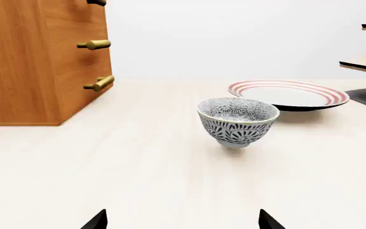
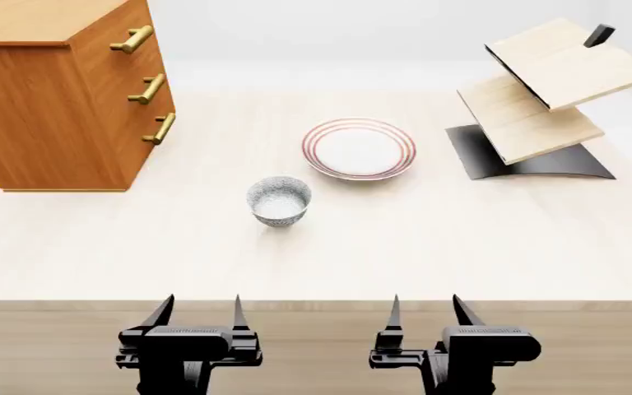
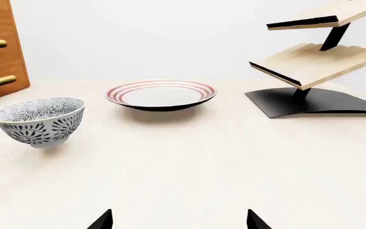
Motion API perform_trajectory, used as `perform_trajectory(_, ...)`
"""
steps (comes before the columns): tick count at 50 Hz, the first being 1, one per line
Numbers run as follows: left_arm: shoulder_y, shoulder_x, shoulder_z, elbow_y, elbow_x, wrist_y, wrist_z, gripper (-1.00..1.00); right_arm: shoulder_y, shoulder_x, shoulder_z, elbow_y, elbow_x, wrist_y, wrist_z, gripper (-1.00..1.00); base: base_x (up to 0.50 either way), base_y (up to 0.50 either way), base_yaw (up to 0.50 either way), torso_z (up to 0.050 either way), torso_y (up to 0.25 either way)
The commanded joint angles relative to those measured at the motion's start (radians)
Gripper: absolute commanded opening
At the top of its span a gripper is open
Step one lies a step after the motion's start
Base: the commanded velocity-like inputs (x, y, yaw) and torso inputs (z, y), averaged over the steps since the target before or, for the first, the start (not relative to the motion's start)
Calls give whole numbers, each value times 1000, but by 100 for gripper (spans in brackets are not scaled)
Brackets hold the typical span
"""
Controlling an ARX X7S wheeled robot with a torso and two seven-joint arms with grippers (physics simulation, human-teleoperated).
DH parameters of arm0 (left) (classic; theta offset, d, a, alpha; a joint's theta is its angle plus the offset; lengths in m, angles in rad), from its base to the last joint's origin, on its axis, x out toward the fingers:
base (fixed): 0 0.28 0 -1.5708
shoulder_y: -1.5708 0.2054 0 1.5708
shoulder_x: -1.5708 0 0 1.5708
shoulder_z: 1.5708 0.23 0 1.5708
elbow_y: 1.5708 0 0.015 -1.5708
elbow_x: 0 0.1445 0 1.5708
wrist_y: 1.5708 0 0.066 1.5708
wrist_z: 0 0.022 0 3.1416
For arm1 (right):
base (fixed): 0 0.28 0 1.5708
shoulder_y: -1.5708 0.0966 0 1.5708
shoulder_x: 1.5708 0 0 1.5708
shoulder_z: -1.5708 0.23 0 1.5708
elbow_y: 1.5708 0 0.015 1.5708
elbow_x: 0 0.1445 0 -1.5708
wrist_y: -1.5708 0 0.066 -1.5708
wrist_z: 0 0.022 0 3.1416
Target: Open the top drawer of the cabinet and put the bowl in it.
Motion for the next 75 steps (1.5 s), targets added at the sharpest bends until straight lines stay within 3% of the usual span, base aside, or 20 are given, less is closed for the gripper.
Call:
perform_trajectory(1, 2, -16, 19, 8, -16, -3, -18, 100, -1, 17, -20, -8, 10, 6, 21, 100, 0, 0, 0, 0, 0)
perform_trajectory(20, 22, -78, 66, 132, -54, -29, -64, 100, -26, 75, -73, -148, 10, 79, 86, 100, 0, 0, 0, 10, 4)
perform_trajectory(33, -18, -131, 66, 354, -91, -228, -67, 100, -34, 121, -64, -375, 5, 218, 112, 100, 0, 0, 0, 50, 24)
perform_trajectory(50, -205, -196, 68, 560, -136, -561, -65, 100, 96, 192, -61, -661, 12, 545, 88, 100, 0, 0, 0, 50, 24)
perform_trajectory(75, -562, -260, 59, 651, -183, -946, -62, 100, 419, 263, -87, -860, 20, 1036, 36, 100, 0, 0, 0, 50, 24)
